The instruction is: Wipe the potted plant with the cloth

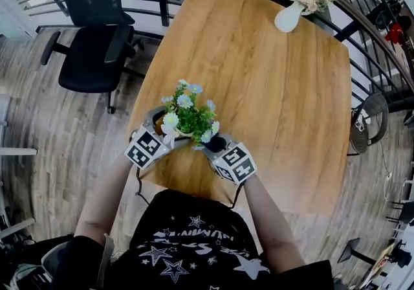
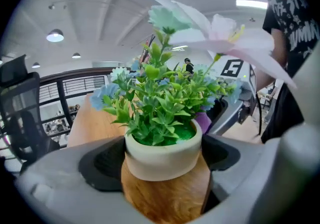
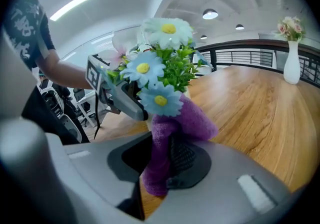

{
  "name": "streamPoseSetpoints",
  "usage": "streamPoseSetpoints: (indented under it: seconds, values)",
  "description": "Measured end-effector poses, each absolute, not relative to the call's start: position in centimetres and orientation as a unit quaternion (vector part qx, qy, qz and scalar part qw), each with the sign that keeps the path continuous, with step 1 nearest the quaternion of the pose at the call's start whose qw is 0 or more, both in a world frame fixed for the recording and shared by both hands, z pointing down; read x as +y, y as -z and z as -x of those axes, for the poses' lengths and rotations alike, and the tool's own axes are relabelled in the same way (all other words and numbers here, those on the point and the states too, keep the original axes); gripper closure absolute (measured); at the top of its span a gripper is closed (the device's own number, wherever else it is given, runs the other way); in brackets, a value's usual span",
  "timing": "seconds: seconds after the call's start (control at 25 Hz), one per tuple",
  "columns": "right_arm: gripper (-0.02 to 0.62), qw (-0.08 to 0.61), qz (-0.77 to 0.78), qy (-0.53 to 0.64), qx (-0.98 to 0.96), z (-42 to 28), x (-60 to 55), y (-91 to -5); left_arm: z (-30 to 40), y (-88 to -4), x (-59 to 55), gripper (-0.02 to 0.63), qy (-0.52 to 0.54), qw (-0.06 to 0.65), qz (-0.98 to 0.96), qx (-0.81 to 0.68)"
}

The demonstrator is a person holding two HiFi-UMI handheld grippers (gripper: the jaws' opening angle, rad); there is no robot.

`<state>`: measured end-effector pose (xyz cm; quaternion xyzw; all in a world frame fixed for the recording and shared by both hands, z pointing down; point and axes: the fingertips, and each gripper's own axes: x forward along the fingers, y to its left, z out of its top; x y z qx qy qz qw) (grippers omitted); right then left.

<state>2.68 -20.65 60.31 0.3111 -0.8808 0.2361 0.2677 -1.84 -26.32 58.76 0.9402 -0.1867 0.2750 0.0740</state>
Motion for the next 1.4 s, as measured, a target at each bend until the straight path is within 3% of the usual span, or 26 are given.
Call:
streamPoseSetpoints:
  seconds: [0.84,1.4]
  values:
    - [0.512,0.273,-0.300,-0.238,-0.883,-2.9,-19.1,-60.3,0.8,-58.9,-25.5,0.106,-0.252,0.139,-0.879,-0.380]
    - [0.512,0.292,-0.318,-0.222,-0.874,-4.5,-19.6,-60.3,0.7,-58.3,-23.1,0.106,-0.250,0.166,-0.885,-0.356]
